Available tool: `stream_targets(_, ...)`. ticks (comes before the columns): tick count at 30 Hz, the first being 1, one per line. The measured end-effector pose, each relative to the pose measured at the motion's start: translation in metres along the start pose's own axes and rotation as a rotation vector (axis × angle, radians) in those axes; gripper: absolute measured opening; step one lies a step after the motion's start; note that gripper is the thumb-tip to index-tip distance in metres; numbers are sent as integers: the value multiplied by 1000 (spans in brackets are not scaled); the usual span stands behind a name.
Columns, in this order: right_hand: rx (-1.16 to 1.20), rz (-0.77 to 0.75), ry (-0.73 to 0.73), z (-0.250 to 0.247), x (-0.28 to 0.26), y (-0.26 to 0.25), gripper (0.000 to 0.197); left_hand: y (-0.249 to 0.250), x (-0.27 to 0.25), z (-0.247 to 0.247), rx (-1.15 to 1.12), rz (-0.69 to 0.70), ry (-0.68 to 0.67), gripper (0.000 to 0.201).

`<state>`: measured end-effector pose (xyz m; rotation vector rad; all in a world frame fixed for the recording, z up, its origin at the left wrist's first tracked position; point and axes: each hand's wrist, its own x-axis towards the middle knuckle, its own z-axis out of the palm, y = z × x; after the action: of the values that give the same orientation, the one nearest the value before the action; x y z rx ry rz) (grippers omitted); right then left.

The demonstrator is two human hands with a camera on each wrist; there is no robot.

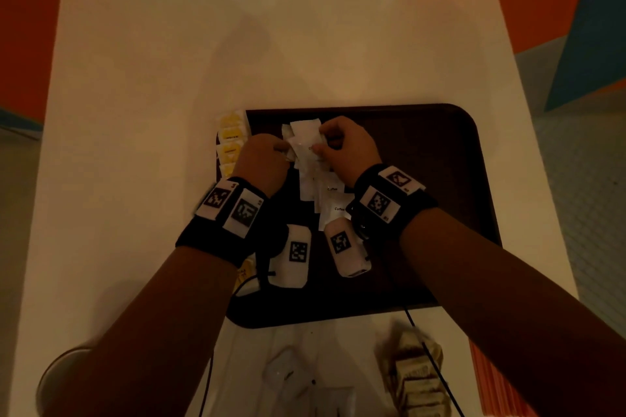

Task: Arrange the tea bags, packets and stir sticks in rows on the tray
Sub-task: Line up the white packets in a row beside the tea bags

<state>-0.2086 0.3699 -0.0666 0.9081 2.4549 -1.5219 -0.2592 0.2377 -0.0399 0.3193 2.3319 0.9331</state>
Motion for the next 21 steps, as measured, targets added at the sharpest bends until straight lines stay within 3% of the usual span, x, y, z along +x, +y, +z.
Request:
stream_targets(3,8,13,18,0,-1,3,27,-1,-1,1,-66,-18,-8,15)
stream_targets(10,102,24,48,4,-3,0,31,-2,-2,0,-219,-76,-11,36)
stream_targets(13,88,33,35,5,-6,2,32,4,-11,-2,-164,-74,31,30)
stream_targets(21,-2,-8,41,6,-19,7,19,-1,-27,0,21,-8,-40,34)
